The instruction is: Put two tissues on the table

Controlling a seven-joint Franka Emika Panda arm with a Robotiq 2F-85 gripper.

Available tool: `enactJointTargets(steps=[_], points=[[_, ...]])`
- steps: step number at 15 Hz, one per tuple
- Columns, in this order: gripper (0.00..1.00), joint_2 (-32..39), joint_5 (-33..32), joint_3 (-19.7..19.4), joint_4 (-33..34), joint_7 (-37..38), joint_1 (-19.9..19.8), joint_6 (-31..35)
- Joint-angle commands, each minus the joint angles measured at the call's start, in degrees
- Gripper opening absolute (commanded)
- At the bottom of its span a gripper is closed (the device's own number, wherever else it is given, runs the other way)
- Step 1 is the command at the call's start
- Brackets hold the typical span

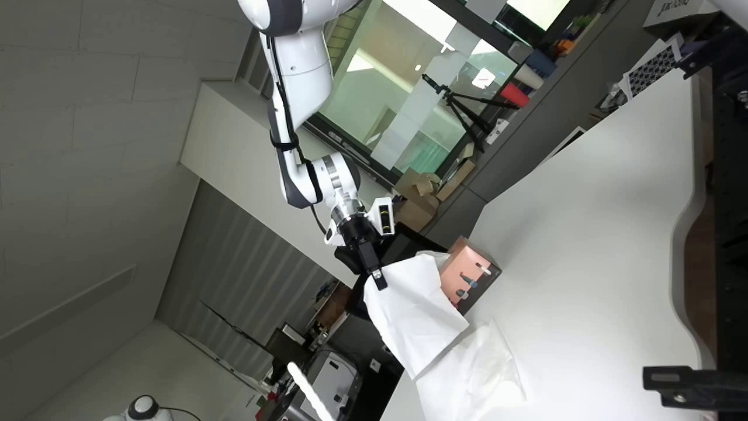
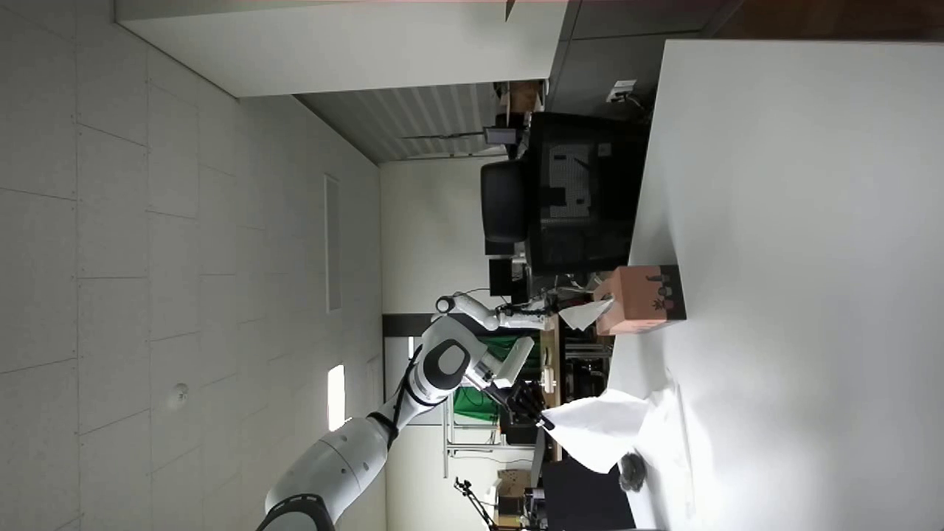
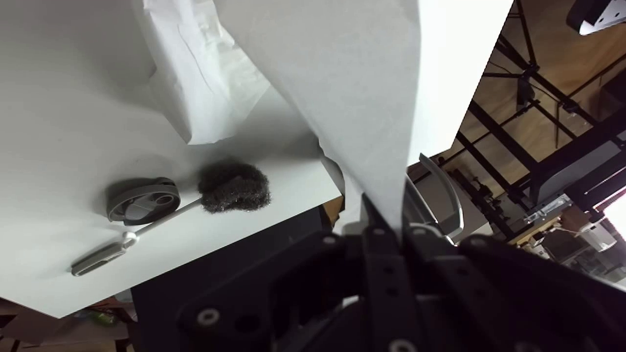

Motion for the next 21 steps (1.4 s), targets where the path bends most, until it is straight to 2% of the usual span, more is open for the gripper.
enactJointTargets(steps=[1, 6, 10, 13, 18, 21], points=[[0.01, 0.0, 0.3, -0.6, 0.2, -0.1, 0.4, -0.2], [0.0, 1.7, 2.5, 0.7, 1.4, -2.9, -0.5, -1.5], [0.0, 6.6, 7.0, 1.9, 5.3, -6.5, -1.3, -9.7], [0.0, 10.3, 9.2, 1.0, 8.1, -6.5, -0.5, -14.1], [0.0, 16.8, 10.1, 0.1, 13.2, -4.3, 0.5, -16.1], [0.0, 20.0, 10.1, 0.2, 15.6, -4.3, 0.7, -14.7]])
